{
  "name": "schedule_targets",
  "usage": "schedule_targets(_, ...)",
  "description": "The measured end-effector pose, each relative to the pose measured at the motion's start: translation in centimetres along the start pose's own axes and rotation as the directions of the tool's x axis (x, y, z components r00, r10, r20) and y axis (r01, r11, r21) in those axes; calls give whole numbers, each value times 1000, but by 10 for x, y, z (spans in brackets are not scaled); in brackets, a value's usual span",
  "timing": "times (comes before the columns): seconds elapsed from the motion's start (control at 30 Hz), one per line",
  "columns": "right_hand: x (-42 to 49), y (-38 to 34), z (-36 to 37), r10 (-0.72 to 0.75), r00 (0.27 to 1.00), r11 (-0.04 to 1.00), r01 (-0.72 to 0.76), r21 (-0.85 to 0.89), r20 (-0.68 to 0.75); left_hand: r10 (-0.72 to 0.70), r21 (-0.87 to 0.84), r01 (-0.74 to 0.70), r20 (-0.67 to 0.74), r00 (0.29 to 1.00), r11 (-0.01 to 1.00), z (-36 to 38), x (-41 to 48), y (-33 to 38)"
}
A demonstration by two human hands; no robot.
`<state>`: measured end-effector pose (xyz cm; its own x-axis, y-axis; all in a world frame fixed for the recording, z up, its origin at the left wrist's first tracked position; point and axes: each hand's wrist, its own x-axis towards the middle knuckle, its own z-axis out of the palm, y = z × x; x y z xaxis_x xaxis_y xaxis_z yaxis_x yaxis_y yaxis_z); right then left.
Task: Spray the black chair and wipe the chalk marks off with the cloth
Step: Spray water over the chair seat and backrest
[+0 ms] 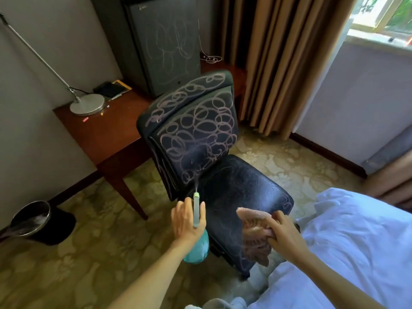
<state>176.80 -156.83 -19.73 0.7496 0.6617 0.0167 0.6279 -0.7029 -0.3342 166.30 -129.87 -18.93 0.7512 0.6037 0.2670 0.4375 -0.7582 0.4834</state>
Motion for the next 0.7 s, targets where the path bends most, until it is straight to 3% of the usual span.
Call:
schedule_targets(0.27, -31, -25, -4, 9, 999, 1000, -9, -11, -35, 63, -5, -63, 26, 998, 998, -30, 3, 8)
schedule_targets(0.37, -36, -32, -5, 14, 999, 1000, -14, -13, -37, 143, -57, -144, -11, 990, 988, -40, 1, 9)
schedule_targets(0.53, -36, -37, -6, -2, 1000, 1000, 2, -12, -31, 313, -73, -310, 44, 949, 948, -41, 4, 18)
schedule_targets(0.7, -25, -29, -9, -25, 1000, 999, 25, -29, 15, 334, 15, -336, 58, 941, 942, -31, 2, 33)
